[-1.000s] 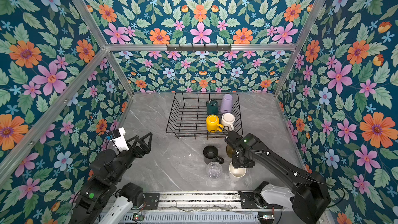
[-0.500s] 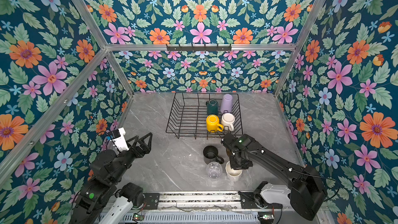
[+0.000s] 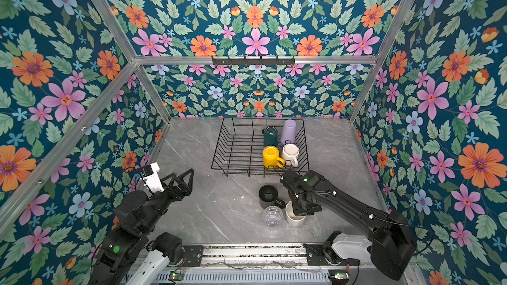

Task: Load the cups into the dish rack
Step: 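Close the right gripper on the white mug's rim and lift it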

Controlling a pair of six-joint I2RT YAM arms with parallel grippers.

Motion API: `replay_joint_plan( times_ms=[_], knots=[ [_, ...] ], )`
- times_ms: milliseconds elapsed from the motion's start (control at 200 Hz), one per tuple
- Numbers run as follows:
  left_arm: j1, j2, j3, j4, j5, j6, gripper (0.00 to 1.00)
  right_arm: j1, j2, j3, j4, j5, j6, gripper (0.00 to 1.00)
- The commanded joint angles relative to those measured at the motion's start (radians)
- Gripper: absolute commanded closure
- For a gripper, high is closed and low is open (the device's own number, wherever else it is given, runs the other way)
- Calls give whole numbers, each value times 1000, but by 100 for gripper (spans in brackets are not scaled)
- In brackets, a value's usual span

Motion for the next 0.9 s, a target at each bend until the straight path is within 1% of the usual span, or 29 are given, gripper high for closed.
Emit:
replay_joint_plan(
  times_ms=[0,175,220,330,415,735,900],
  knots=[
    [0,2,5,18,9,13,0,1,-25,22,-64,18,7,100],
    [0,-1,10,16,13,12,0,0,-104,105,-152,3,-3,100],
    [-1,-3,8,19,14,12,0,0,-126,144,-179,1,-8,100],
    [0,-8,5,29,11,14,0,-1,-146,258,-263,43,-22,100],
    [0,-17,-1,47,14,14,0,-1,-143,327,-269,40,-41,100],
    [0,-89,-27,115,51,-2,0,-12,-101,478,-35,-124,-108,100],
    [0,-97,-35,149,86,-17,0,-47,-73,482,153,-246,-138,100]
  ],
)
